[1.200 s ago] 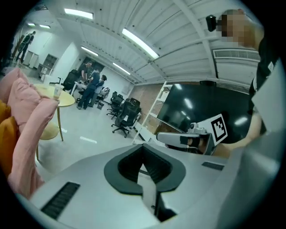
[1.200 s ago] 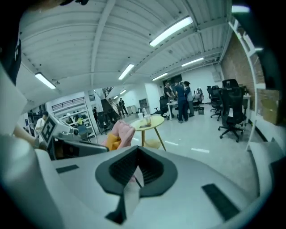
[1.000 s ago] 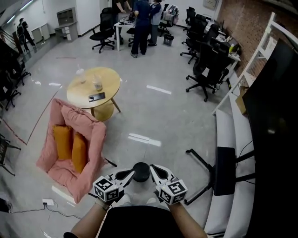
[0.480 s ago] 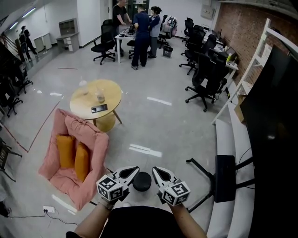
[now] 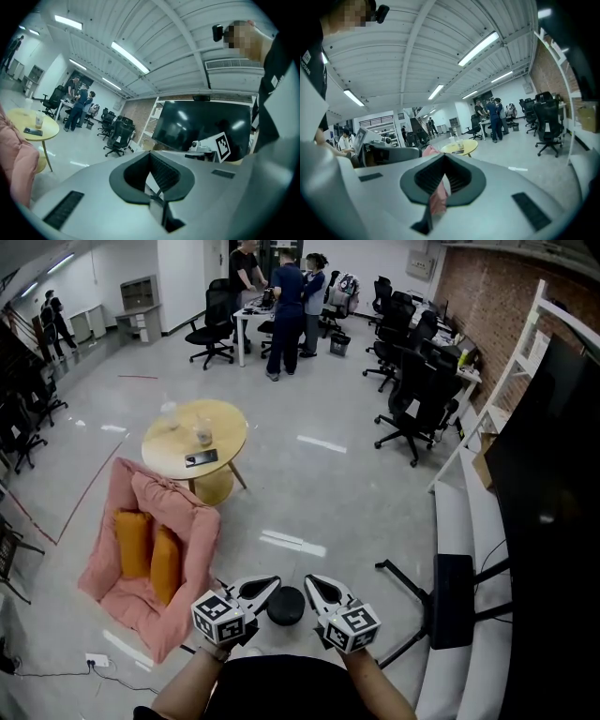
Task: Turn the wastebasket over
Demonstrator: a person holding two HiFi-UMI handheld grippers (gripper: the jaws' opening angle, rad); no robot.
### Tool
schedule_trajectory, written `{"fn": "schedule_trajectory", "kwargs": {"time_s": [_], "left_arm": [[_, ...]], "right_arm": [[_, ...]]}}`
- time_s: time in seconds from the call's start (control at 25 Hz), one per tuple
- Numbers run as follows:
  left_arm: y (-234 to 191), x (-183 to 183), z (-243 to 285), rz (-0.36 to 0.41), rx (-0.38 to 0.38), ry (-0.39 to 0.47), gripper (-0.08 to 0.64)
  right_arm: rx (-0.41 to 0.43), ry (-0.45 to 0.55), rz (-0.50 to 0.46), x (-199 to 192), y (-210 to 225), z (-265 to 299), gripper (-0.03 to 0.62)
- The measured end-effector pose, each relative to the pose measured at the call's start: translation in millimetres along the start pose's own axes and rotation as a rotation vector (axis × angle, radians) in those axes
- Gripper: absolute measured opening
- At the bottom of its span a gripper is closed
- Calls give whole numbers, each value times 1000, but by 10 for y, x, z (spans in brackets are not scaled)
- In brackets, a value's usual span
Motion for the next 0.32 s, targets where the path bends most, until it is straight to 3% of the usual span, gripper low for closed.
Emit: {"fn": "schedule_trajectory", "kwargs": {"time_s": [0.12,0.32], "left_arm": [[-24,5,-19,-32,-7,10,12],[-19,-47,-59,-19,10,-10,12]], "right_arm": [[4,-8,-15,12,-23,14,9],[13,-19,-24,-18,-77,6,9]]}}
Point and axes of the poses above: the fingertips, and each gripper's own axes: z forward along the fingers, y to its right, x out of its top, the point moved 8 cm from there along -z, backward along the fingers, and after that the axes turned 7 degrees about -z, right-handed, at the moved point
